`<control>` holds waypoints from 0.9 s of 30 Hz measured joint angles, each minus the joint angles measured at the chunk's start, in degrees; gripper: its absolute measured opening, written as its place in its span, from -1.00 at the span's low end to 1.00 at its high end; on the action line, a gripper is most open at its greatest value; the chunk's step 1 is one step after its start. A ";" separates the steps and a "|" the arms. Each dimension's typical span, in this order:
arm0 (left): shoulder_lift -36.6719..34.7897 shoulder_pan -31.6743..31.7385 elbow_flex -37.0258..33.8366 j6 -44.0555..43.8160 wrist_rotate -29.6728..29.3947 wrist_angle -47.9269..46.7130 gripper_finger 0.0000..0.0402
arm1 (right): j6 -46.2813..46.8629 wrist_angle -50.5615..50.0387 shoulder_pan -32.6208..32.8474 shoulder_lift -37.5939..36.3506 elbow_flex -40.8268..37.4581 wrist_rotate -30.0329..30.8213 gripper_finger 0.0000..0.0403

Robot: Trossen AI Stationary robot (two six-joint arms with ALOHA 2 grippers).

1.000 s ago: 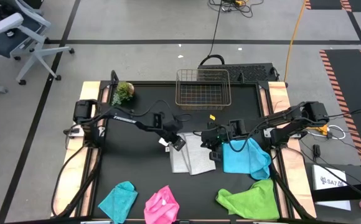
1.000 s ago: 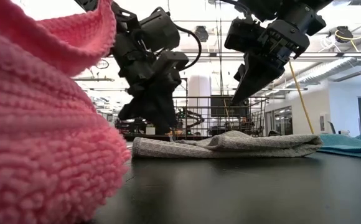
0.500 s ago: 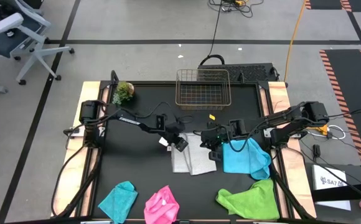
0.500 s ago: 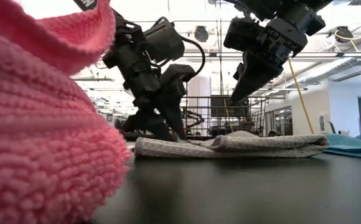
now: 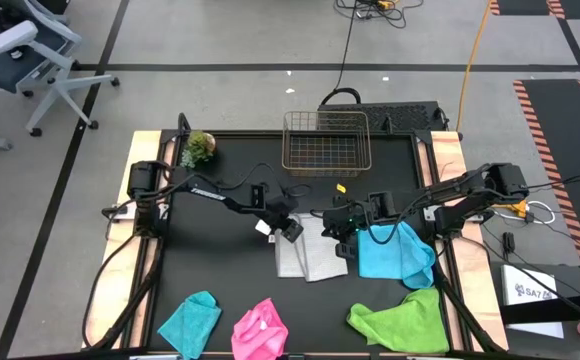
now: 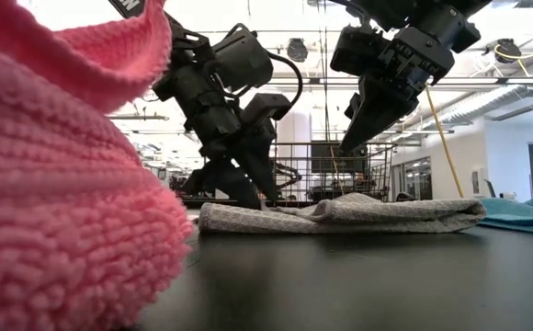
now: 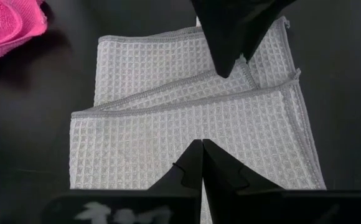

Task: Fold microfiber towels
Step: Fold the gray towel

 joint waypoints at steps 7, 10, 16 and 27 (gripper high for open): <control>0.00 0.26 0.00 0.30 1.05 0.92 -0.93 | 0.00 -0.04 0.00 0.00 0.00 0.00 -1.00; -0.60 0.26 0.00 0.34 1.32 1.00 -0.95 | 0.00 -0.04 0.00 0.02 0.00 0.00 -1.00; -5.62 0.41 0.02 1.98 -1.94 -1.17 -0.98 | 0.02 -1.21 0.00 0.00 0.00 0.00 -1.00; -12.31 3.31 0.05 5.07 -8.43 -24.75 -0.97 | 0.01 -1.73 0.00 0.01 0.00 -0.17 -1.00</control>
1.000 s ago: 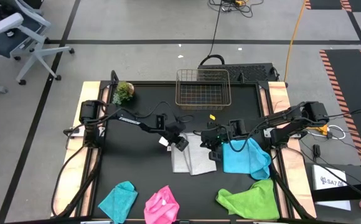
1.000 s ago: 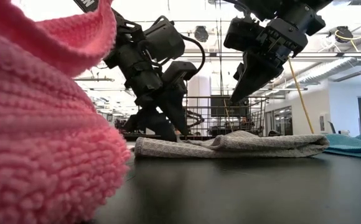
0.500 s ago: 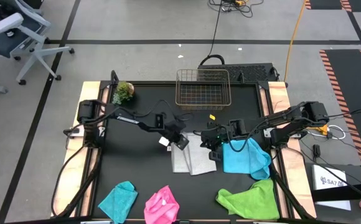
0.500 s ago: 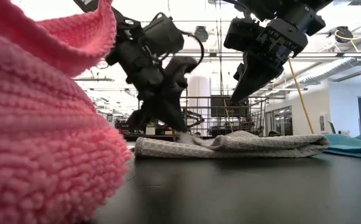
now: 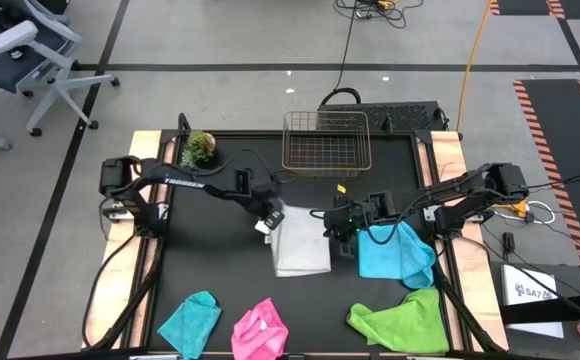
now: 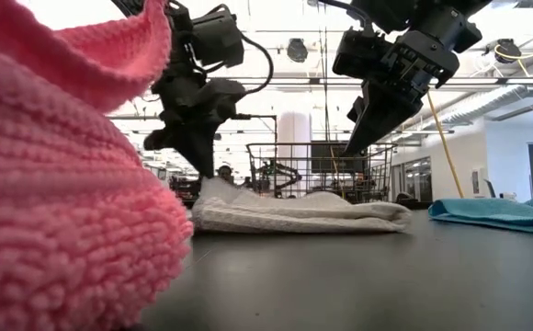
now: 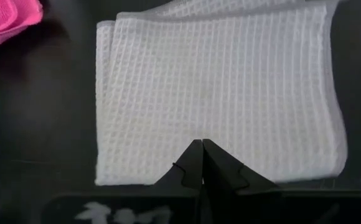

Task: Fold microfiber towels
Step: Fold the gray towel

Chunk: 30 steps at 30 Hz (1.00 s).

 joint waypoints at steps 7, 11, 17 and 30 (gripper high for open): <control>0.05 -0.07 -0.01 -0.20 -1.00 0.84 -0.96 | -0.01 0.00 0.00 0.00 0.00 -0.04 -1.00; 0.07 -0.25 -0.01 3.58 -1.67 0.83 -0.78 | -0.01 0.02 0.00 0.00 0.00 -0.04 -1.00; 0.23 -1.04 -0.01 5.76 -4.46 0.66 -0.43 | -0.01 0.02 0.00 -0.01 0.00 -0.07 -1.00; 5.18 4.42 -0.09 -0.53 1.98 8.13 -0.14 | 0.01 0.37 0.00 0.01 0.00 -0.07 -1.00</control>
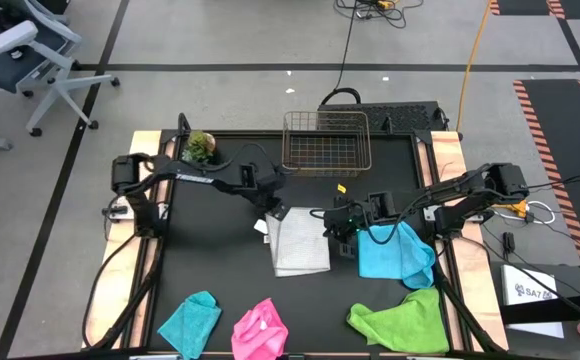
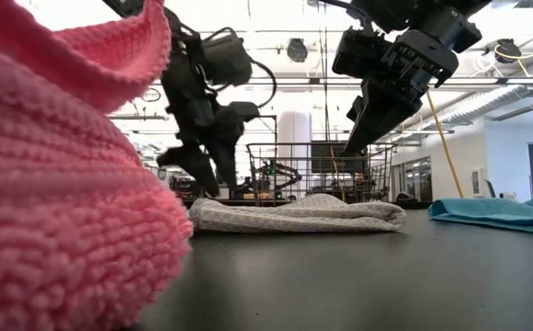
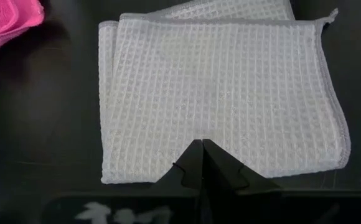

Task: Fold microfiber towels
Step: Fold the gray towel

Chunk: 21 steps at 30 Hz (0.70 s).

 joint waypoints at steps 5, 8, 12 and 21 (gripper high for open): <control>3.81 0.36 -0.01 -0.12 2.27 2.37 -0.14 | 0.46 -0.01 0.00 -0.01 0.00 0.00 -1.00; 4.35 0.34 0.01 -0.32 2.28 4.19 -0.14 | 0.63 0.06 -0.01 -0.01 0.00 0.00 -1.00; 4.66 0.56 0.01 -0.32 2.14 6.51 -0.14 | 0.55 0.06 -0.01 -0.02 0.00 0.00 -1.00; 4.55 1.19 0.06 -0.06 1.32 9.43 -0.14 | 0.44 -0.12 -0.01 0.00 0.00 0.00 -1.00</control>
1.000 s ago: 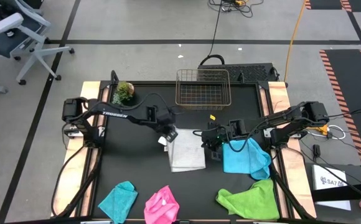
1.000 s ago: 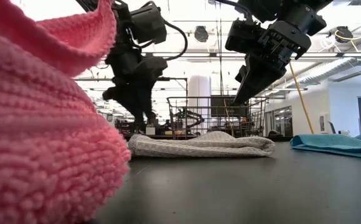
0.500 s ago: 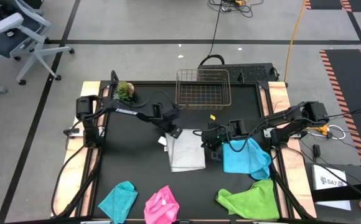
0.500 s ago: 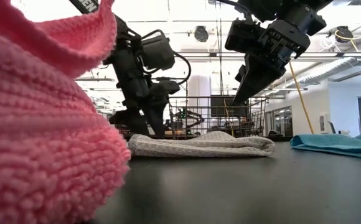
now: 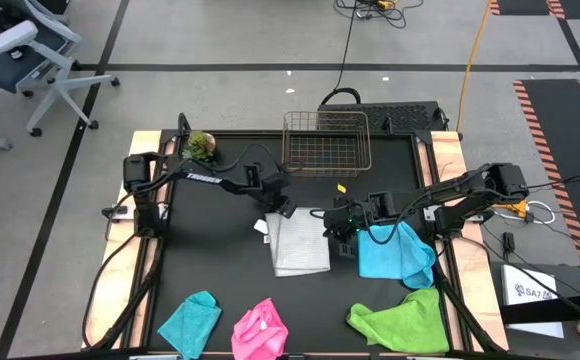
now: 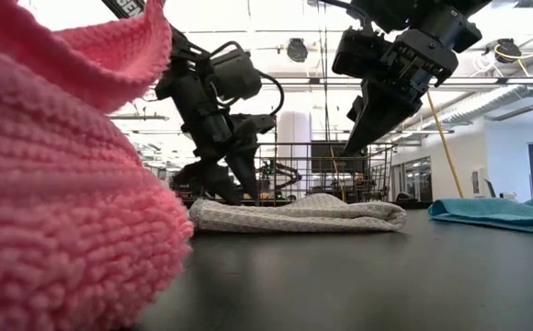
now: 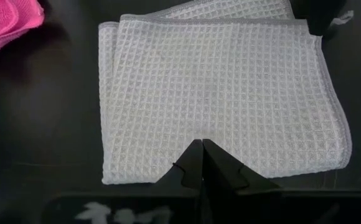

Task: Fold microfiber towels
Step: Fold the gray towel

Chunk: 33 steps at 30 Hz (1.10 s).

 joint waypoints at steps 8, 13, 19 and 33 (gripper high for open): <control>0.00 -1.19 0.00 -0.48 -0.03 -0.27 -0.35 | 0.00 -0.18 0.01 -0.01 0.00 0.00 -1.00; 0.00 -1.80 0.00 -0.42 -0.28 -0.27 -0.84 | 0.00 -0.28 0.00 0.00 0.00 0.01 -1.00; -1.72 -2.86 0.00 -1.81 -0.36 -1.22 -0.97 | -0.02 -0.85 -0.01 -0.01 0.00 0.00 -1.00; -8.26 -5.72 0.01 -5.86 -7.46 -13.03 -0.97 | -2.11 -1.15 -0.01 -0.02 0.00 -0.22 -1.00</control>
